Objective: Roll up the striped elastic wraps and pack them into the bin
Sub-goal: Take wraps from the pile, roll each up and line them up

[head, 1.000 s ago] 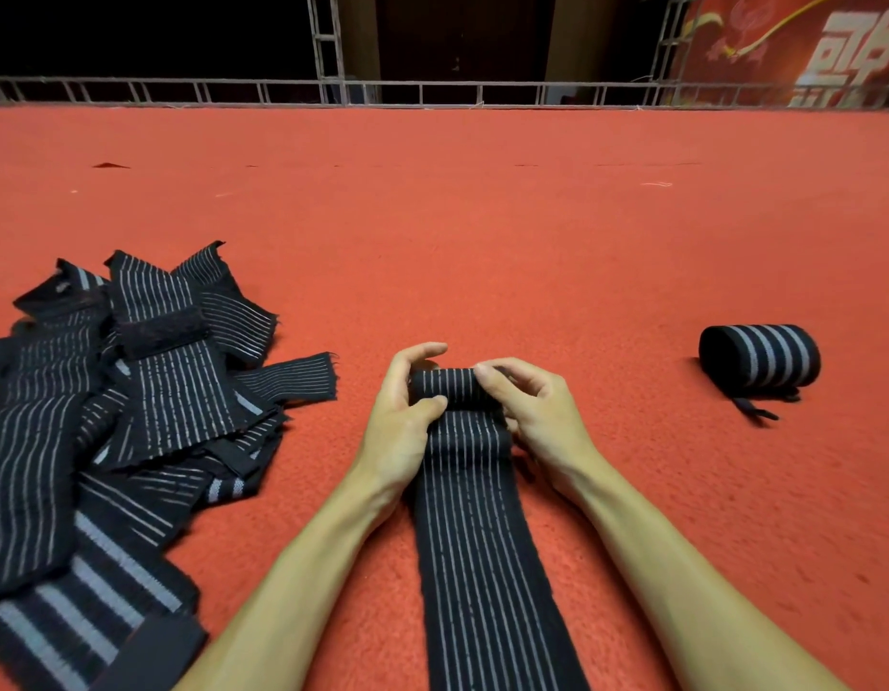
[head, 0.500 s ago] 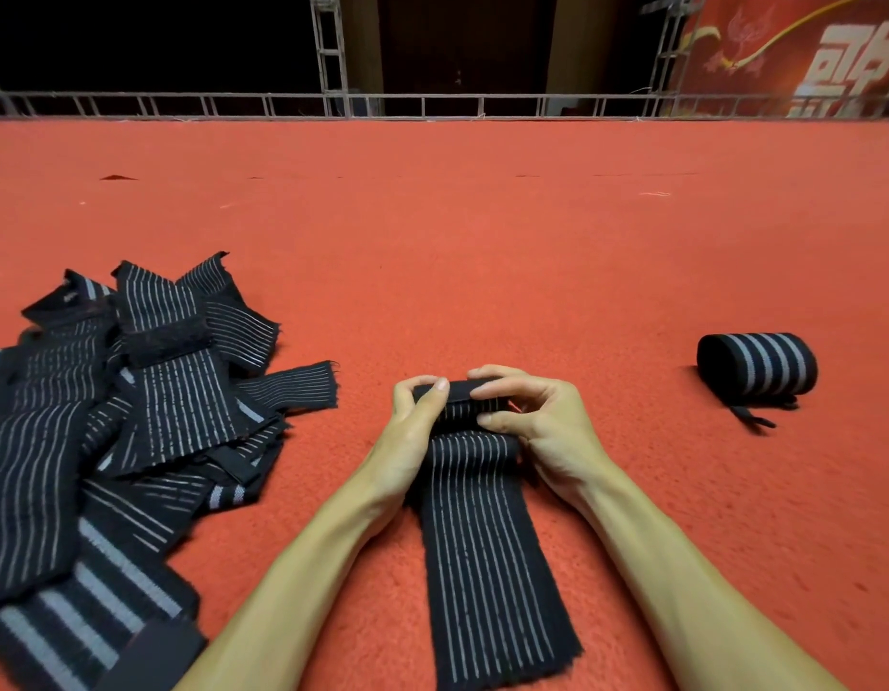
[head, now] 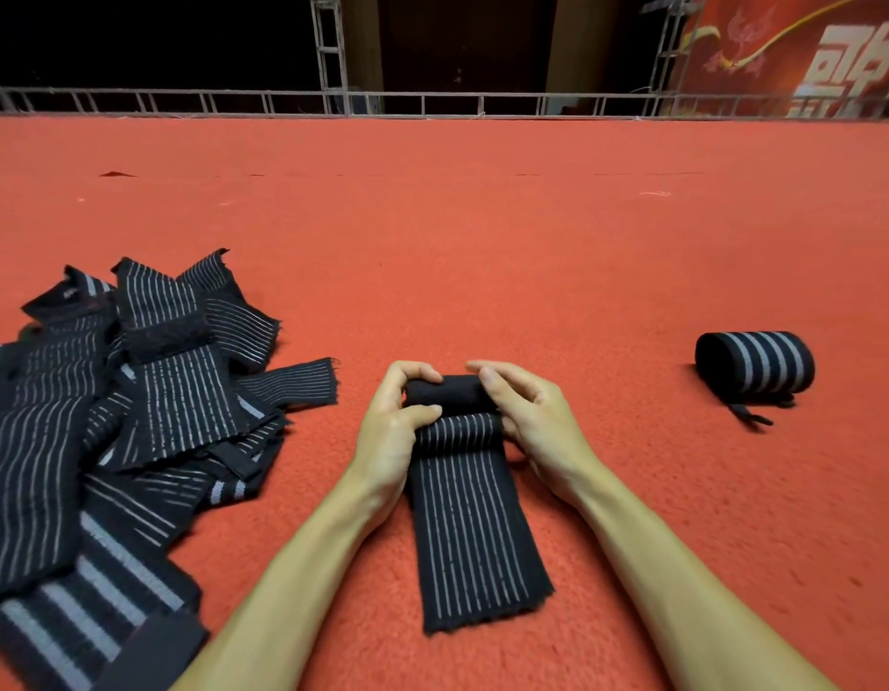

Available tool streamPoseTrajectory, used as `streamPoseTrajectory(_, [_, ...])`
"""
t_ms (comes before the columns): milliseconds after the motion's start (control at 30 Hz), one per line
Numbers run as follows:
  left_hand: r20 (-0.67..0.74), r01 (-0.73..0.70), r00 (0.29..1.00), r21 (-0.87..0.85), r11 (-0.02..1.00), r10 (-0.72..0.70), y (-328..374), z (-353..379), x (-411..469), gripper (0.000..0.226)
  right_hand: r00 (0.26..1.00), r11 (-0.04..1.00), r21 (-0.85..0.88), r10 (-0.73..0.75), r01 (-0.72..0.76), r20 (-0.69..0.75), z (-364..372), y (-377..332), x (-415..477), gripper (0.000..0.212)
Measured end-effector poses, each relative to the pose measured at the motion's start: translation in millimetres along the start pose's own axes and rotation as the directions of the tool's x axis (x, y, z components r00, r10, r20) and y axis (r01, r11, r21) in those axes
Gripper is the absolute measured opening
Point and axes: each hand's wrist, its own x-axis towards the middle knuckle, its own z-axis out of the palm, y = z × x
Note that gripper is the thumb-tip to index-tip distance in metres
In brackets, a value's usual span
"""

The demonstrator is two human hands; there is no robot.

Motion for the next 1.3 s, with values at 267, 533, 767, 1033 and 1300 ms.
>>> streamPoseTrajectory(267, [0.030,0.024,0.999,-0.053,0.998,-0.022,-0.7,1.0,-1.0,0.025,0.999,0.991,0.122,0.049,-0.049,0.004,-1.4,-4.6,-3.5,0.020])
streamPoseTrajectory(533, [0.004,0.115,0.993,-0.042,0.992,-0.115,-3.8,5.2,-1.3,0.033,0.994,0.973,0.230,-0.029,0.004,0.104,-7.3,-4.2,-4.6,0.026])
streamPoseTrajectory(767, [-0.001,0.002,1.000,-0.003,1.000,-0.002,-5.6,-0.5,-0.2,0.017,0.995,0.980,0.197,-0.055,0.038,0.084,-9.0,-3.4,-2.8,0.036])
streamPoseTrajectory(1033, [-0.046,-0.009,0.999,-0.095,0.995,0.004,-4.3,-0.2,0.5,0.023,0.997,0.989,0.145,-0.024,0.012,0.080,-3.1,-5.8,-2.1,0.022])
streamPoseTrajectory(1300, [-0.025,-0.025,0.999,-0.109,0.994,0.022,-0.8,-2.4,1.2,0.033,0.996,0.996,0.029,0.088,-0.089,0.029,0.0,-4.7,-3.1,0.020])
